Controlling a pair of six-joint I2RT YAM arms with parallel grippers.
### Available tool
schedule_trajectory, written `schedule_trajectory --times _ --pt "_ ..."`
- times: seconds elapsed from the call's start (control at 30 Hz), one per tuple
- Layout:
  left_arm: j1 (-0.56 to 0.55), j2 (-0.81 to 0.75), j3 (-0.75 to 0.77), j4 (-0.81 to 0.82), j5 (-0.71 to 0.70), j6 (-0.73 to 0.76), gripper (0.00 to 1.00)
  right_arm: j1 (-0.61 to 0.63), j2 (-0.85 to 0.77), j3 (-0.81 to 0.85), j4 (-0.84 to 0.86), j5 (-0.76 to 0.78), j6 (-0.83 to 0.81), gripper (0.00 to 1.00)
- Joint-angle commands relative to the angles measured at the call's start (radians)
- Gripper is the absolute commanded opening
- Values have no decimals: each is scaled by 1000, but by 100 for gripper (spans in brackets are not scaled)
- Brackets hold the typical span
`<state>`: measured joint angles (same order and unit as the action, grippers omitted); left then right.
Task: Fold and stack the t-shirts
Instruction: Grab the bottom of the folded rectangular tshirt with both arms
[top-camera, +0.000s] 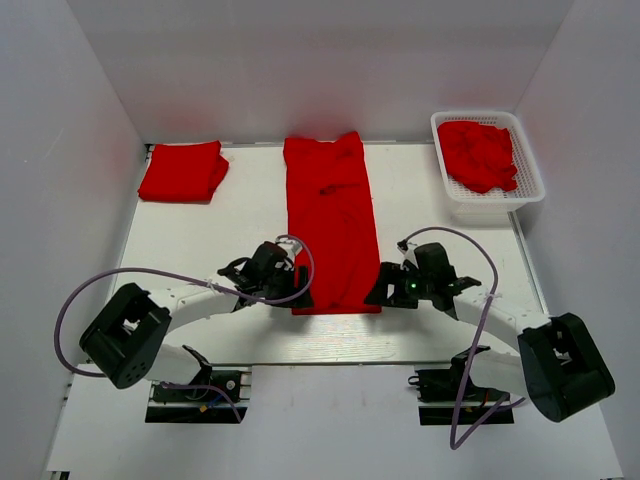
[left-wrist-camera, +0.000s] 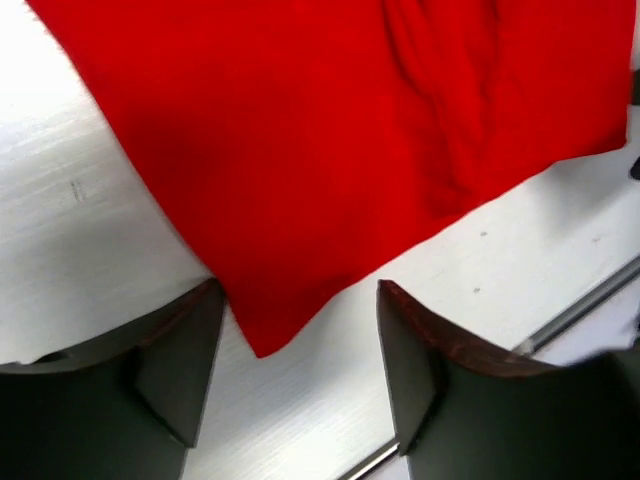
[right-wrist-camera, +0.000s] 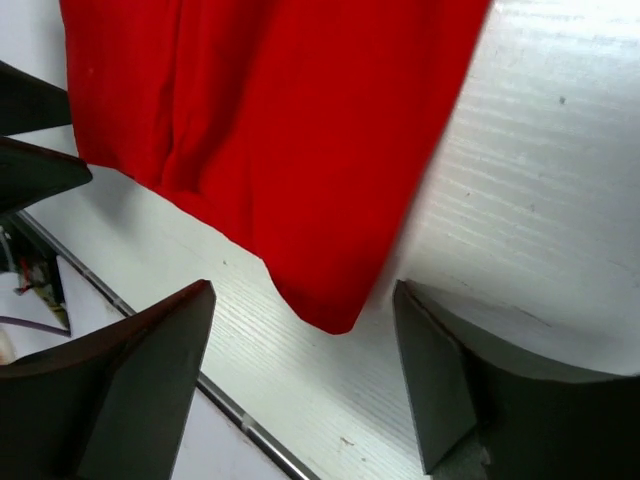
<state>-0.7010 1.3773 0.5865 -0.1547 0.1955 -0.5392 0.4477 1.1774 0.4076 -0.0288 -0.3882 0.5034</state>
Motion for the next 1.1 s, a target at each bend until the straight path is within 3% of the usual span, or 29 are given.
schedule_trajectory --times 0.0,0.03,0.1,0.2,0.27,0.4,0.47,0.57,0.67,0.8,1.07 --pt "-23 25 -39 -46 -34 -13 71 11 33 -30 21 -34 37 76" --pt "-23 11 -50 -55 -51 -25 71 13 33 -33 17 -34 41 72" --pt "-32 -10 -65 -55 -62 -39 59 17 33 -53 47 -25 49 62" --pt "-43 -24 -106 -7 -62 -64 54 17 27 -72 66 -5 54 39" --pt "-43 -24 -106 4 -86 -77 45 17 34 -75 76 21 53 28" --pt "-43 -14 -106 17 -99 -104 38 20 65 -85 101 61 53 24" --pt "-52 -14 -116 35 -109 -116 30 19 74 -92 110 71 55 22" --pt "-52 -14 -116 21 -134 -125 21 19 76 -108 142 75 55 0" --pt "-52 -34 -125 21 -145 -134 0 19 73 -107 153 68 34 0" --pt "-52 -116 -158 53 -120 -134 0 20 41 -104 145 11 -12 0" --pt "-52 -247 -159 44 -70 -134 0 52 -212 -96 50 12 -75 0"
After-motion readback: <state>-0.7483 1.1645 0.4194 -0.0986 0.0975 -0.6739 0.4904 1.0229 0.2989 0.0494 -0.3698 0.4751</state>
